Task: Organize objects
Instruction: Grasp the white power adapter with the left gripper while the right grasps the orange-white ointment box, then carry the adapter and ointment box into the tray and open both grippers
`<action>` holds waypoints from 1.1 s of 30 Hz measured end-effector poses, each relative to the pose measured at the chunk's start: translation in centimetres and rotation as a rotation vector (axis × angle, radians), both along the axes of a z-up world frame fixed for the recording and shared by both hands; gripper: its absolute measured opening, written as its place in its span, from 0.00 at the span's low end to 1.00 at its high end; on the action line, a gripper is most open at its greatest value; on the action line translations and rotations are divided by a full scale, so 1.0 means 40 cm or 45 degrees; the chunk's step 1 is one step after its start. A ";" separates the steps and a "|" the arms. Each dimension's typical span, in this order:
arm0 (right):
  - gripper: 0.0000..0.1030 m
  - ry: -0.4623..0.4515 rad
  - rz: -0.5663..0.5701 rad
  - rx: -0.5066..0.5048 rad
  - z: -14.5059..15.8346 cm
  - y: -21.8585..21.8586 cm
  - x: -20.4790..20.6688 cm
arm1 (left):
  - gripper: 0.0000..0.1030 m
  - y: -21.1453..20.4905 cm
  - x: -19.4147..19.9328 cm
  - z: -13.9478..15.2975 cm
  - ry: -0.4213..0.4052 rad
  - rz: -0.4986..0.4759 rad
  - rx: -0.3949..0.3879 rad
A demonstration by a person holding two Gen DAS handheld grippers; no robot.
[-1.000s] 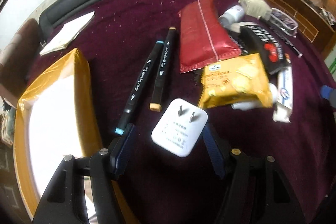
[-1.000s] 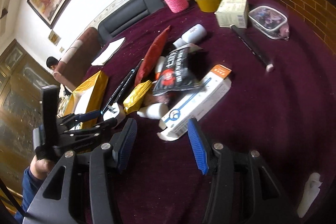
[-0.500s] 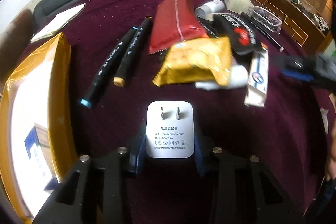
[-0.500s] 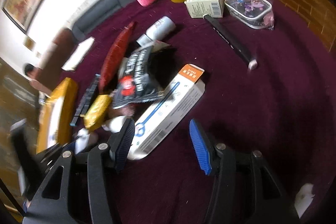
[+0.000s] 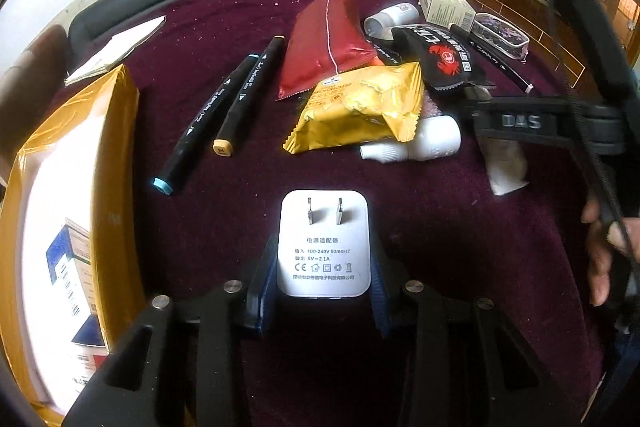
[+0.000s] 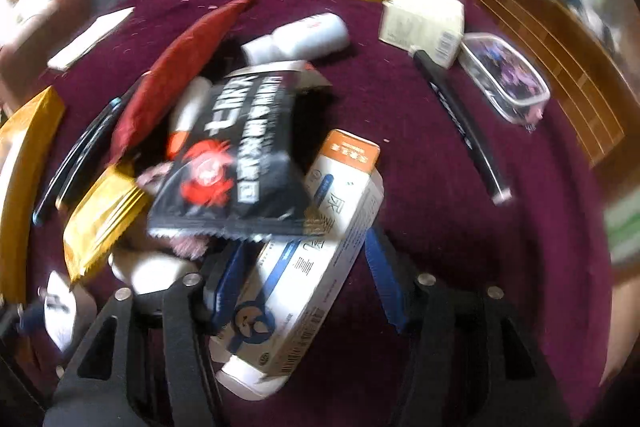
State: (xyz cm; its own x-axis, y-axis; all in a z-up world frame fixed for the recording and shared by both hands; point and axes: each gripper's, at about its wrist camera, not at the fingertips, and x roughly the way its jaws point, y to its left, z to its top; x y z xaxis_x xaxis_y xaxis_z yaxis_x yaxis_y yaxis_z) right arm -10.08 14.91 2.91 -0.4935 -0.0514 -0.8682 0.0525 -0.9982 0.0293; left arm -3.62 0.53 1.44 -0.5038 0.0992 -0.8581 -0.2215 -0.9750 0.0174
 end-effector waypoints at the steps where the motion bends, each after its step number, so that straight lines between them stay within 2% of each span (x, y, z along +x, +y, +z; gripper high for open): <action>1: 0.30 0.009 0.019 -0.015 0.005 0.006 0.010 | 0.33 -0.001 0.001 0.000 0.003 0.000 0.004; 2: 0.26 0.012 0.038 -0.030 0.011 0.015 0.021 | 0.33 -0.003 0.002 0.000 0.005 0.000 0.010; 5: 0.26 0.044 0.045 -0.069 0.021 0.057 0.056 | 0.33 -0.007 0.008 0.001 0.007 -0.004 0.036; 8: 0.26 0.070 0.024 -0.166 0.030 0.108 0.098 | 0.33 -0.014 0.013 0.009 -0.004 -0.009 0.087; 14: 0.26 0.120 0.000 -0.304 0.052 0.131 0.167 | 0.33 -0.014 0.038 0.038 0.020 -0.016 0.127; 24: 0.26 0.189 0.037 -0.390 0.099 0.082 0.180 | 0.33 -0.066 0.095 0.112 0.091 -0.001 0.235; 33: 0.26 0.216 0.196 -0.474 0.153 -0.035 0.208 | 0.33 -0.179 0.141 0.170 0.166 0.091 0.333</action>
State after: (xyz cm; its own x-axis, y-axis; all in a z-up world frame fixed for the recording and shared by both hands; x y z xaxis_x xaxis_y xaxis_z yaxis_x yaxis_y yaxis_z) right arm -1.75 13.51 9.04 -0.5898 -0.4300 -0.6836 0.2350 -0.9012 0.3641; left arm 2.00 -6.62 8.25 -0.6218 0.2683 -0.7358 -0.1644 -0.9633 -0.2123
